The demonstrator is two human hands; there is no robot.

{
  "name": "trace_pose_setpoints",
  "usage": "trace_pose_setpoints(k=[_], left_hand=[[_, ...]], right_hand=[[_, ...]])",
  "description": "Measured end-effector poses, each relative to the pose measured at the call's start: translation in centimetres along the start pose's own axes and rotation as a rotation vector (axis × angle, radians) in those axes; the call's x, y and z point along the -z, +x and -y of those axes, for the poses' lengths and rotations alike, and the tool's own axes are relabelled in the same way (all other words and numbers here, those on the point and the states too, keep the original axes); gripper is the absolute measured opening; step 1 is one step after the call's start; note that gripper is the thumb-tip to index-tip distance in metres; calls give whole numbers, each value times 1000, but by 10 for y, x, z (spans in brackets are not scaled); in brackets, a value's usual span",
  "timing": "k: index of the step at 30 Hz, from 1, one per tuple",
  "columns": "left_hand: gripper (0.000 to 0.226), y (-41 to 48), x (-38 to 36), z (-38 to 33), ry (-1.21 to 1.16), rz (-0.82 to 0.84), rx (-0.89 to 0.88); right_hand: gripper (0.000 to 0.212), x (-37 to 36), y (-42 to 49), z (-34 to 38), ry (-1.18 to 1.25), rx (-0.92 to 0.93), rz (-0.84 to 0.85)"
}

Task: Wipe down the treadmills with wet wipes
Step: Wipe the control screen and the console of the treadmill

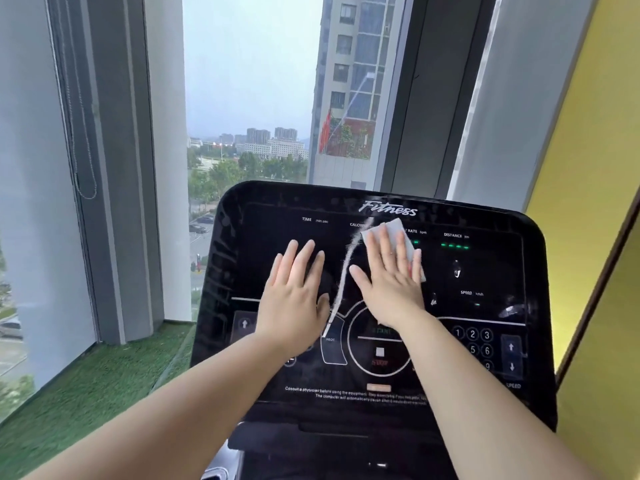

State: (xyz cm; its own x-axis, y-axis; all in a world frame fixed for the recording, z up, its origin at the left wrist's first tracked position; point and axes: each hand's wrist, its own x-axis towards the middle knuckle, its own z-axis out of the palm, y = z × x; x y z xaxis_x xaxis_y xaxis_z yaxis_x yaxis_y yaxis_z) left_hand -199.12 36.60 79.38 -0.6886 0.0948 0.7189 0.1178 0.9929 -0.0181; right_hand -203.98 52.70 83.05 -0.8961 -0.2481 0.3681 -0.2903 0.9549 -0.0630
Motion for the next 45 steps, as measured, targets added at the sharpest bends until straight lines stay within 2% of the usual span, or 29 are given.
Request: trace_pose_setpoints(k=[3, 5, 8, 11, 13, 16, 18, 20, 23, 25, 27, 31, 33, 35, 38, 41, 43, 45], left_hand=[[61, -1, -7, -1, 12, 34, -5], [62, -2, -11, 0, 38, 53, -10], [62, -2, -13, 1, 42, 41, -4], [61, -2, -14, 1, 27, 17, -10], [61, -2, -14, 1, 34, 11, -9], [60, -2, -13, 1, 38, 14, -10], [61, -2, -12, 1, 48, 13, -10], [61, -2, -14, 1, 55, 10, -8], [61, -2, -16, 0, 50, 0, 6], [60, -2, -17, 0, 50, -16, -1], [59, -2, -16, 2, 58, -24, -14], [59, -1, -12, 1, 62, -2, -12], [60, -2, -12, -1, 69, 8, -3], [61, -2, -13, -3, 79, 20, 16], [62, -2, -13, -9, 70, 41, 43], [56, 1, -11, -15, 28, 14, 73], [52, 5, -8, -18, -26, 7, 122], [55, 10, -5, -22, -38, 16, 143]], right_hand=[[62, -3, -1, 9, 106, -175, -50], [68, -6, 1, 27, 169, -227, -52], [71, -13, -2, 38, 79, -54, -20], [65, -9, -2, 11, -61, 165, 36], [58, 1, 0, -11, -84, 181, 51], [57, 10, 1, -24, 39, -25, -6], [62, 6, 4, -13, 119, -173, -60], [68, 3, 5, 7, 187, -241, -62], [71, -7, -1, 25, 114, -100, -21], [65, -8, -4, 12, 46, 30, 3], [60, -2, -2, -11, 21, 69, 24], [61, 12, 1, -38, 107, -143, -25], [65, 10, 4, -31, 141, -256, -49], [71, 7, 6, -12, 179, -289, -40], [71, -2, 2, 7, 97, -103, 6], [64, 1, -2, -13, 11, 77, 41], [59, 9, -1, -32, -26, 103, 53], [57, 16, 1, -47, -12, 54, 41]])
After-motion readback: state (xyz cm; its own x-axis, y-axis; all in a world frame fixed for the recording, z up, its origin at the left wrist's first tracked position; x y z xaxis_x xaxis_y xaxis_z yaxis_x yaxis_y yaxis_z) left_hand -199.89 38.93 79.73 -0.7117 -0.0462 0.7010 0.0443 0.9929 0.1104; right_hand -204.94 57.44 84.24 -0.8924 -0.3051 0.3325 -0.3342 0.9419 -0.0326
